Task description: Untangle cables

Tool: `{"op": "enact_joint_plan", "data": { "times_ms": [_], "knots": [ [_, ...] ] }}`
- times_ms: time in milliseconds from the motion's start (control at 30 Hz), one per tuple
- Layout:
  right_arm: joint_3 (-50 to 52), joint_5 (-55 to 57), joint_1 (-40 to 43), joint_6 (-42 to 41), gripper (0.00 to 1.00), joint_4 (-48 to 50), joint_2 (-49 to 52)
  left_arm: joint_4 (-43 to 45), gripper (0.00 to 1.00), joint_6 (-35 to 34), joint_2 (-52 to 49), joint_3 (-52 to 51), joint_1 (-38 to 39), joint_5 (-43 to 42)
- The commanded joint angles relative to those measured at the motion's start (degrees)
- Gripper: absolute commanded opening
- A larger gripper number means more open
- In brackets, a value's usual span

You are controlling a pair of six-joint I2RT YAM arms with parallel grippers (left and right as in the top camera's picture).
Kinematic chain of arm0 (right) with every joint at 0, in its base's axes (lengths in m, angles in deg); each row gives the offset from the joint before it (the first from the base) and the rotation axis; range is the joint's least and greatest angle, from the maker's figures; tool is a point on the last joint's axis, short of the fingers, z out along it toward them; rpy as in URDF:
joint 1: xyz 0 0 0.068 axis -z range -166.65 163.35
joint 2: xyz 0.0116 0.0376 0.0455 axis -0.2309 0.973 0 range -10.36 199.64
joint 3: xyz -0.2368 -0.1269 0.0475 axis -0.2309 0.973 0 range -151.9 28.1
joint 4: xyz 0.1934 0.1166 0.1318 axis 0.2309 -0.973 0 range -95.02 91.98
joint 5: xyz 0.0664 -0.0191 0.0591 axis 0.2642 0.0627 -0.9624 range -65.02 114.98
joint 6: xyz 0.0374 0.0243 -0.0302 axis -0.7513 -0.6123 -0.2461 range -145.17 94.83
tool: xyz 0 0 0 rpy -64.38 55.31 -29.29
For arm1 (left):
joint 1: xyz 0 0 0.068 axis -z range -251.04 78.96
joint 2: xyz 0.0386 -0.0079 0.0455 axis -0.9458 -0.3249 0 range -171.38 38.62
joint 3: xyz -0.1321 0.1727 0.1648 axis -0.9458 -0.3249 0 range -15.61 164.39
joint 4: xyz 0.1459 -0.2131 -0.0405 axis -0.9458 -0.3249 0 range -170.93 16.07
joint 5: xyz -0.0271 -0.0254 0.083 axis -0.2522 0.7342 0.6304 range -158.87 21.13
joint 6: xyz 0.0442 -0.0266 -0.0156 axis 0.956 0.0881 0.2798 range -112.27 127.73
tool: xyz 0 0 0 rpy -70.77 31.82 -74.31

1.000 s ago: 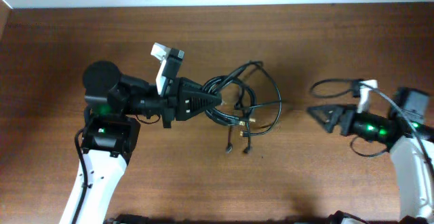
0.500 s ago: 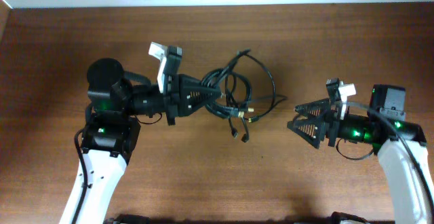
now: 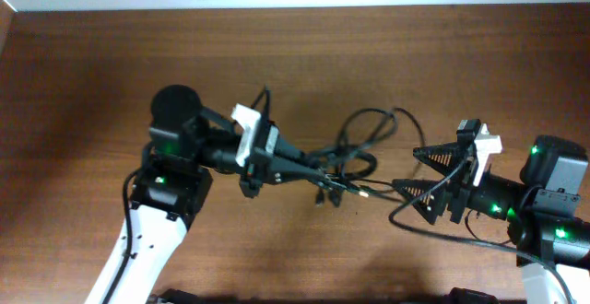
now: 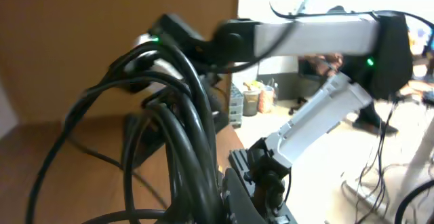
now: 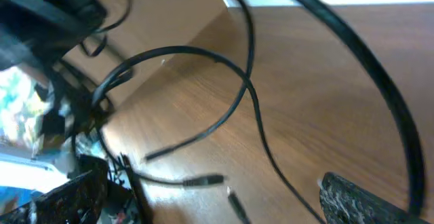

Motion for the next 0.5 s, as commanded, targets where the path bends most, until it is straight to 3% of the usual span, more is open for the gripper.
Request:
{"op": "enact_joint_plan", "data": {
  "times_ms": [0, 67, 200, 467],
  "knots": [
    [-0.39, 2.03, -0.46, -6.29, 0.99, 0.50, 0.52, 0.31, 0.00, 10.19, 1.29, 1.16, 2.91, -1.16],
    [-0.39, 2.03, -0.42, -13.70, 1.00, 2.12, 1.11, 0.33, 0.00, 12.31, 1.29, 1.05, 4.20, -1.16],
    [-0.39, 0.48, -0.42, -28.68, 0.91, 4.94, 2.05, 0.28, 0.00, 15.58, 1.27, 0.94, 5.27, -1.14],
    [-0.39, -5.64, -0.48, -34.51, 0.82, 4.92, 2.05, -0.35, 0.00, 17.03, -0.61, 0.83, 8.37, 2.60]
  ]
}}
